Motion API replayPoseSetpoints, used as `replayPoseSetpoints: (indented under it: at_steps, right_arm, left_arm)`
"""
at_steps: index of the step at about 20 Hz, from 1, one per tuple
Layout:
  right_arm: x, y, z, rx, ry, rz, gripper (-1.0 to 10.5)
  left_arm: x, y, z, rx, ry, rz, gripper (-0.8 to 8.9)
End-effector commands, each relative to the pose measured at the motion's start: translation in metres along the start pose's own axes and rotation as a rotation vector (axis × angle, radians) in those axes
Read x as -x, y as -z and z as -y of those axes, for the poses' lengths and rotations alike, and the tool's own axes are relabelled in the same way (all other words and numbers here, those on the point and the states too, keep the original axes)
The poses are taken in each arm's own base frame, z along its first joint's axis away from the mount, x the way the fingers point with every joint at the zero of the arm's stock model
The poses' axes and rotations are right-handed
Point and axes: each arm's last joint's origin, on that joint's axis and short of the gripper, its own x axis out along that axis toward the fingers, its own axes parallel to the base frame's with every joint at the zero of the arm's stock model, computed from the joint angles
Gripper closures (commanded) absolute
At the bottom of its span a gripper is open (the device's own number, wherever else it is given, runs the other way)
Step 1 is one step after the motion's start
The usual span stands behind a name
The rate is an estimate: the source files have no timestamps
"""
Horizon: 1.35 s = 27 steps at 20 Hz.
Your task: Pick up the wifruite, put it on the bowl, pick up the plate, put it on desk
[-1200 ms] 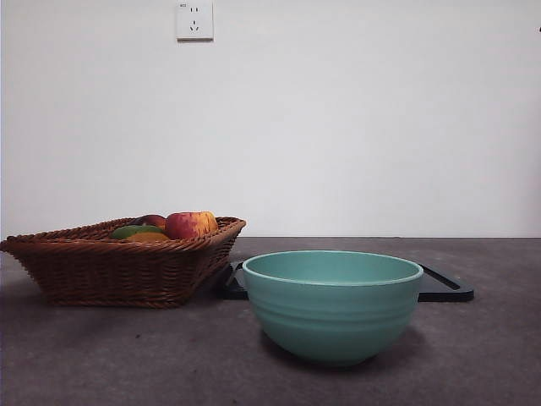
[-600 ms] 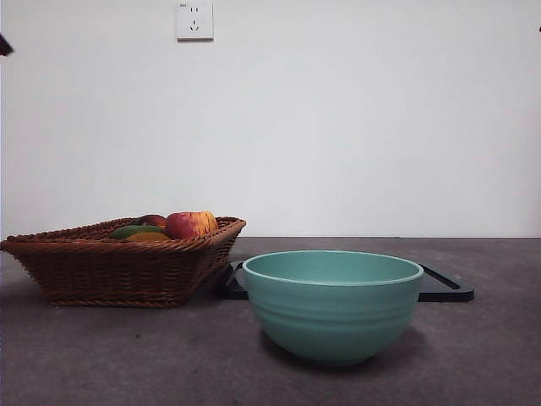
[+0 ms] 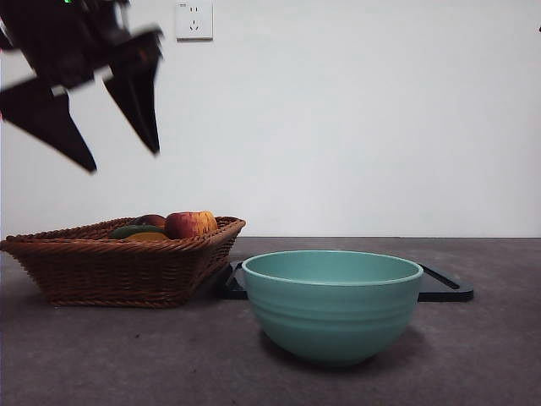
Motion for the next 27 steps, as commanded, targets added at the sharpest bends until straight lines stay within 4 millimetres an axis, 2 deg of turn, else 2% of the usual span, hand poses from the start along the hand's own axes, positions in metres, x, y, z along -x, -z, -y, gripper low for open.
replayPoseSetpoints:
  at_steps: [1,6,12,16,18,20,22,25,27]
  right_arm:
    - [0.002,-0.005,-0.002,0.005,-0.002,0.017,5.9]
    - [0.002,-0.005,-0.002,0.005,-0.002,0.017,5.9]
    - [0.002,-0.006,-0.002,0.007,-0.002,0.021,5.9]
    - [0.002,-0.006,-0.002,0.009,-0.002,0.023,5.9]
    - [0.002,-0.006,-0.002,0.009,-0.002,0.023,5.9]
    - [0.002,-0.006,-0.002,0.009,-0.002,0.023,5.9]
    - [0.002,-0.006,-0.002,0.009,-0.002,0.023,5.9]
    - [0.002,-0.006,-0.002,0.009,0.0,0.023,5.9]
    - [0.002,-0.006,-0.002,0.009,0.006,0.023,5.9]
  left_arm:
    - [-0.023,-0.008,0.003,-0.002,-0.006,-0.017,4.15]
    - [-0.067,-0.008,0.001,-0.007,-0.058,-0.064,4.11]
    - [-0.101,-0.005,-0.003,-0.005,-0.065,-0.103,4.18]
    - [-0.103,-0.006,-0.003,-0.005,-0.062,-0.089,6.36]
    - [-0.103,-0.005,-0.003,-0.005,-0.064,-0.097,6.68]
    - [-0.098,-0.005,-0.002,-0.005,-0.063,-0.097,6.68]
    - [-0.079,-0.009,0.003,-0.015,-0.051,-0.054,6.68]
    - [-0.03,-0.011,0.021,-0.062,-0.008,0.047,6.68]
    - [0.004,-0.003,0.043,-0.119,0.067,0.081,6.67]
